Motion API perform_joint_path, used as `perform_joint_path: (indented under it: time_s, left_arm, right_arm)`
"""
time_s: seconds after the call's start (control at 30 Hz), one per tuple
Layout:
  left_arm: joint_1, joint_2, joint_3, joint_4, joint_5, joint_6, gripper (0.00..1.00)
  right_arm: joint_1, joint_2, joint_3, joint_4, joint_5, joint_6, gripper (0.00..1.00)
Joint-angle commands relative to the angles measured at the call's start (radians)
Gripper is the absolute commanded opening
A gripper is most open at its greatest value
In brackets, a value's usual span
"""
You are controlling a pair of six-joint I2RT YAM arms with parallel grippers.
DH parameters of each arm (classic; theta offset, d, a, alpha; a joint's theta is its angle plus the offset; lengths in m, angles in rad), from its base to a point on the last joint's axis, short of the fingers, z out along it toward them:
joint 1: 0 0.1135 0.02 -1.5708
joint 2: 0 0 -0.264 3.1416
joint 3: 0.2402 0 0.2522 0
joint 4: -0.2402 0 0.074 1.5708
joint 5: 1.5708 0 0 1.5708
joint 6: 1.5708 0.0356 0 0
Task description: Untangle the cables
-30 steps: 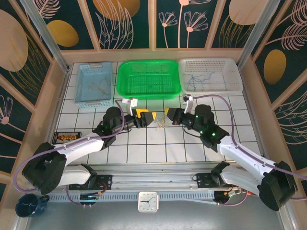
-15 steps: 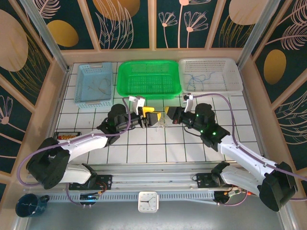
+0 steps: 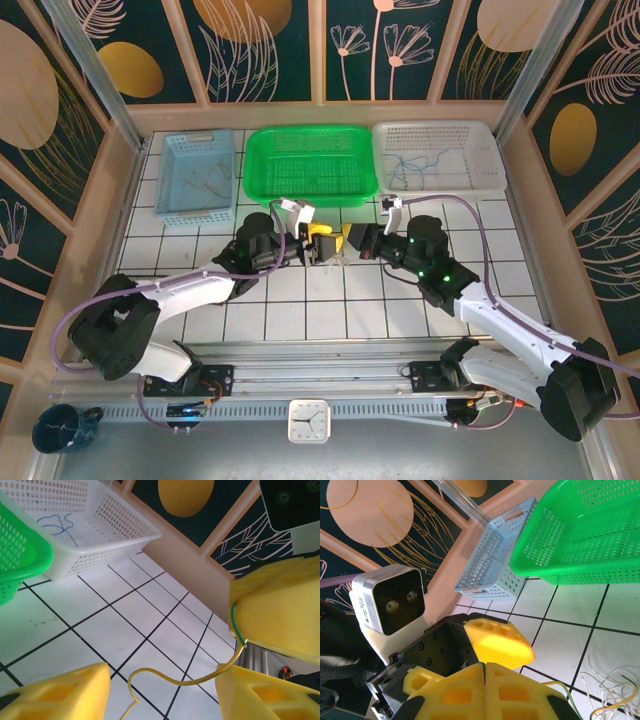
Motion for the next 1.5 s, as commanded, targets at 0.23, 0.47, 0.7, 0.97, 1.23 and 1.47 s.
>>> perform_joint_path:
  time_s: [0.23,0.47,0.7,0.97,1.23,1.47]
  left_arm:
    - [-0.006,0.029,0.036,0.032,0.024,0.028,0.51]
    - [-0.006,0.031,0.037,0.036,0.028,0.028,0.43]
    - [-0.006,0.034,0.035,0.042,0.031,0.027,0.38]
    - [-0.006,0.032,0.026,0.051,0.025,0.026,0.42]
    - [-0.005,-0.010,-0.017,0.046,0.010,0.037,0.52]
    - [-0.006,-0.046,-0.048,0.034,0.001,0.062,0.60]
  right_arm:
    - [-0.003,-0.018,0.001,0.036,-0.024,0.015,0.00]
    - [-0.003,-0.018,0.003,0.038,-0.022,0.018,0.00]
    - [-0.002,-0.020,0.006,0.036,-0.024,0.017,0.00]
    - [-0.004,-0.030,0.008,0.016,-0.007,0.008,0.00]
    - [-0.008,-0.066,0.031,-0.041,0.043,-0.029,0.00]
    - [-0.020,-0.102,0.048,-0.082,0.065,-0.051,0.00]
